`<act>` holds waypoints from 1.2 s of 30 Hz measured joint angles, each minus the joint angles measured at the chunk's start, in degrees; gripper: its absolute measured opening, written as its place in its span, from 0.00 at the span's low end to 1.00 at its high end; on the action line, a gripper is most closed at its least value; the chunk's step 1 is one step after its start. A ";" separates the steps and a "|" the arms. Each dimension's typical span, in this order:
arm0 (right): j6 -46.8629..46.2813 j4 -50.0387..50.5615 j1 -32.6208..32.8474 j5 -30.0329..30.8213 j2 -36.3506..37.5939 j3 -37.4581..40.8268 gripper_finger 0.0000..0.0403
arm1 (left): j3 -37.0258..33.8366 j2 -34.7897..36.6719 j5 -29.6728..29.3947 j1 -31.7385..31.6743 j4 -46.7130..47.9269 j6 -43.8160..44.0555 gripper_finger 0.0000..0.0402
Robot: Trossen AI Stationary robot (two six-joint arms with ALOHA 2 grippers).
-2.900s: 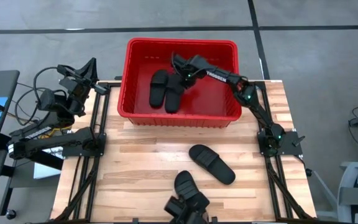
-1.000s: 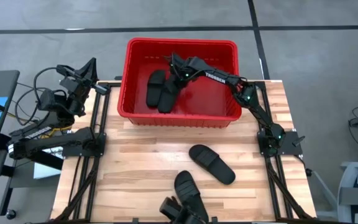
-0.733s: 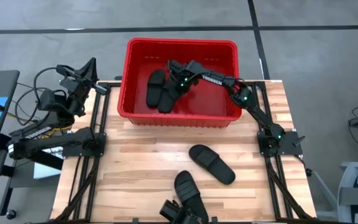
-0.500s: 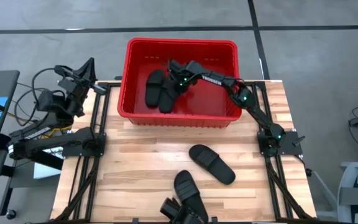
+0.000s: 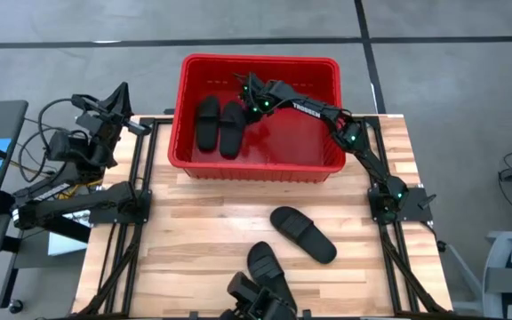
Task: Pick and place slides into bin
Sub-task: Adjust the slippers in the organizer bin, then put the top slipper into the organizer bin
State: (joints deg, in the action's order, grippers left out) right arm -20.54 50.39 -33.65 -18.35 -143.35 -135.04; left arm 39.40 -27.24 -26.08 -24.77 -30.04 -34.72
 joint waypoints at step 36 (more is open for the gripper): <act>5.68 5.66 1.32 7.27 2.86 0.15 0.00 | 0.00 0.02 0.24 0.01 2.70 1.49 0.00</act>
State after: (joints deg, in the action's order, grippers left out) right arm -14.86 56.05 -32.33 -11.08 -140.49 -134.89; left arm 39.40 -27.22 -25.84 -24.77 -27.33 -33.23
